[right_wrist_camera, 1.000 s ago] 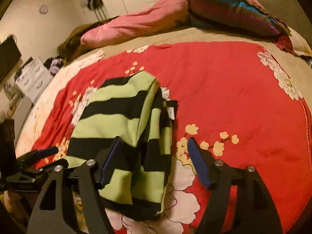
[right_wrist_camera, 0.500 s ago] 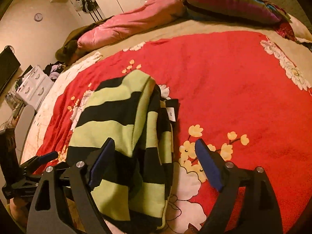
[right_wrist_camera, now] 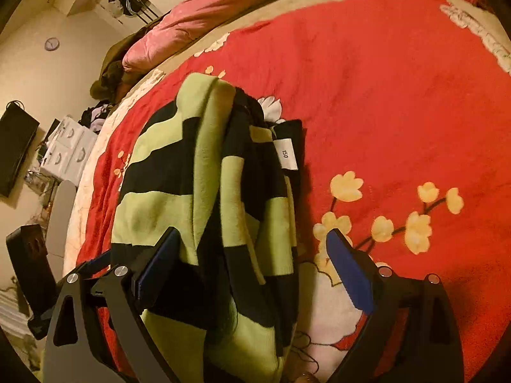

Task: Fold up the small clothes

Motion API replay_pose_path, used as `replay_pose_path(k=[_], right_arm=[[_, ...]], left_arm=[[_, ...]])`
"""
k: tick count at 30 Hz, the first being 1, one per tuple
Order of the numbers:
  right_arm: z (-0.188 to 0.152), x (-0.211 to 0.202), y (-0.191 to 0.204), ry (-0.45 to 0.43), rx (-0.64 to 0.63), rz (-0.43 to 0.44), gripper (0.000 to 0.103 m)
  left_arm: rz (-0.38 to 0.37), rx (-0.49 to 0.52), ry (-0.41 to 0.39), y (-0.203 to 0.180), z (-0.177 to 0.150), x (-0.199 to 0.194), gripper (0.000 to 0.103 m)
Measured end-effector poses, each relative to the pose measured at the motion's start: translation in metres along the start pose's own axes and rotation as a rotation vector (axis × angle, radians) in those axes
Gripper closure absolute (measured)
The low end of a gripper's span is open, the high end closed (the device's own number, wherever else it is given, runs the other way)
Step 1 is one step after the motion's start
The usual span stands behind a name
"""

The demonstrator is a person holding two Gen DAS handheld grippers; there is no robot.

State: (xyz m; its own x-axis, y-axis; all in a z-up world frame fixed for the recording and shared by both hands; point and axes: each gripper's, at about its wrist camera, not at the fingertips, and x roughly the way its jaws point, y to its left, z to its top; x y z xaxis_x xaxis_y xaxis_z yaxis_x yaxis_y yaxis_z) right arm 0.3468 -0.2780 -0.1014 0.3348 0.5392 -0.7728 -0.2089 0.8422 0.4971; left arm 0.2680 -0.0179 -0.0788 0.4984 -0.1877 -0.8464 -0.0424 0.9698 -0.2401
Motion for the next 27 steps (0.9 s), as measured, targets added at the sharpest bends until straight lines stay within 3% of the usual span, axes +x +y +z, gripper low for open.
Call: replay_pose_path(k=[6, 8, 12, 17, 24, 27], right_arm=[[0.004, 0.005, 0.002, 0.019, -0.031, 0.029, 0.02], [0.004, 0.005, 0.003, 0.024, -0.035, 0.047, 0.028], [0.006, 0.009, 0.003, 0.04, -0.044, 0.08, 0.034], [0.007, 0.007, 0.008, 0.036, -0.073, 0.096, 0.042], [0.006, -0.001, 0.025, 0.004, -0.135, 0.104, 0.043], [0.006, -0.007, 0.029, -0.014, -0.144, 0.128, 0.044]], left_arm=[[-0.035, -0.012, 0.017, -0.001, 0.004, 0.009, 0.01], [-0.048, -0.016, 0.022, -0.001, 0.005, 0.011, 0.01], [-0.116, -0.019, 0.033, -0.008, 0.006, 0.015, 0.041], [-0.12, -0.019, 0.037, -0.014, 0.009, 0.015, 0.046], [-0.124, -0.011, 0.003, -0.017, 0.012, -0.001, 0.064], [-0.136, -0.016, -0.01, -0.015, 0.016, -0.01, 0.065]])
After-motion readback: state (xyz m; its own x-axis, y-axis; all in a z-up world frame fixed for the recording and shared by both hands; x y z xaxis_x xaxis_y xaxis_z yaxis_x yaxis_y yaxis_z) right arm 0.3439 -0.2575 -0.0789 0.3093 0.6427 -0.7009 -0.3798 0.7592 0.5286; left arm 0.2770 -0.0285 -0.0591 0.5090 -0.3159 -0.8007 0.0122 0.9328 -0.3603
